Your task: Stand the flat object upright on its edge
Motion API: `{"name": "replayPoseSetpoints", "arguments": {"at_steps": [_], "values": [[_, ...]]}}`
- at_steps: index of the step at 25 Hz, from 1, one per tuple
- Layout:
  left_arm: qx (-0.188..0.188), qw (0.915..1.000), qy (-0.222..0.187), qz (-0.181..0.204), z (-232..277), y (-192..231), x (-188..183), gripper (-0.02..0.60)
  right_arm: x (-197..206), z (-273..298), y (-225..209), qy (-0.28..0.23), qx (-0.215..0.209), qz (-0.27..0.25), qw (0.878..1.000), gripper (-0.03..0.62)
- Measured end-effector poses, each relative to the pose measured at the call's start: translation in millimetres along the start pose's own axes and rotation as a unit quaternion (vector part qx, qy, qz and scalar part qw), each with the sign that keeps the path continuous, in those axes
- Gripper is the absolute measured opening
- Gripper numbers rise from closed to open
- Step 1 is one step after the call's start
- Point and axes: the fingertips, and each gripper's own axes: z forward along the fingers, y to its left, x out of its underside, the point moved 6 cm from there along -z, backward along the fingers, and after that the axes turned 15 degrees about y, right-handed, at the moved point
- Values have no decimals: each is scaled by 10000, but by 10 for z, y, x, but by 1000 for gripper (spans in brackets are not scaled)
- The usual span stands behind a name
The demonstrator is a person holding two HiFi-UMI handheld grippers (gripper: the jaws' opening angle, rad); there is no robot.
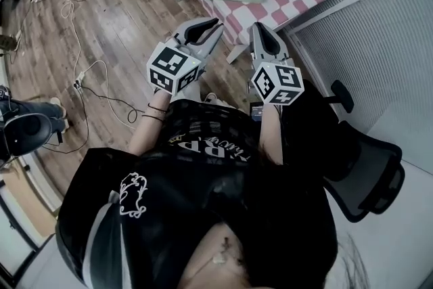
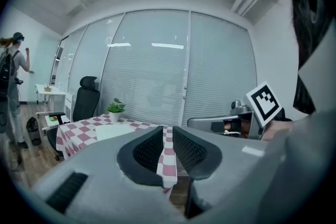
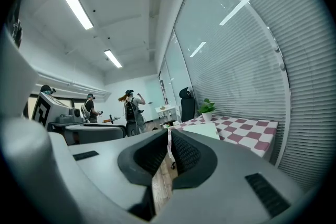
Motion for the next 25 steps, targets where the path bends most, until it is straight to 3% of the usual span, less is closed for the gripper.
{"name": "replayPoseSetpoints", "arguments": {"at_steps": [10,25], "values": [[-27,9997,160,-170,208,440,42,61,-83,494,-137,176,-6,99,9998,26],[257,9992,181,-264,747,2143,-386,61,-757,2079,-120,569,160,-13,9983,26]]}}
